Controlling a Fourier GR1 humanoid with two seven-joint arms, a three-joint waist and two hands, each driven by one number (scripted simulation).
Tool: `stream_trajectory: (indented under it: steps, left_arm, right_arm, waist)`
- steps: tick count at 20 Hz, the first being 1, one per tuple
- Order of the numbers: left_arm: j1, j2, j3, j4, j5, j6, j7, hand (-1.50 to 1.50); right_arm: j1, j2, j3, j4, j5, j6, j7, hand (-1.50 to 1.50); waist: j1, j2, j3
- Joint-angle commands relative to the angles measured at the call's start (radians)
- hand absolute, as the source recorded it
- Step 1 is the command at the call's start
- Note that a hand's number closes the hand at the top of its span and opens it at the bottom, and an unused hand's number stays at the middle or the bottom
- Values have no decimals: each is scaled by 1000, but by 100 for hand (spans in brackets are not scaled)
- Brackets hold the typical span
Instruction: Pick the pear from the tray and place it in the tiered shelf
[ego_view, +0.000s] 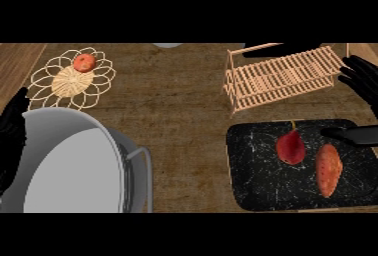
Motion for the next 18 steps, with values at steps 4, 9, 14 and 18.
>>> stream_trajectory:
  steps: [4,9,14,18]
  left_arm:
    - [-23,-127,-74,13,12,76,-77,0]
    - [-53,-109,-102,49,31,81,-111,0]
    - [-77,-109,-117,86,46,101,-131,0]
    - [-105,-95,-146,86,55,128,-119,0]
  right_arm:
    - [-95,-224,137,-101,178,83,253,-150]
    - [-164,-311,267,-163,318,147,453,-150]
    - [-219,-236,361,-218,375,140,685,-150]
    - [-287,-175,453,-172,475,166,782,-150]
  waist:
    - [16,13,-28]
    - [22,19,-27]
    - [18,15,-23]
    - [31,19,-21]
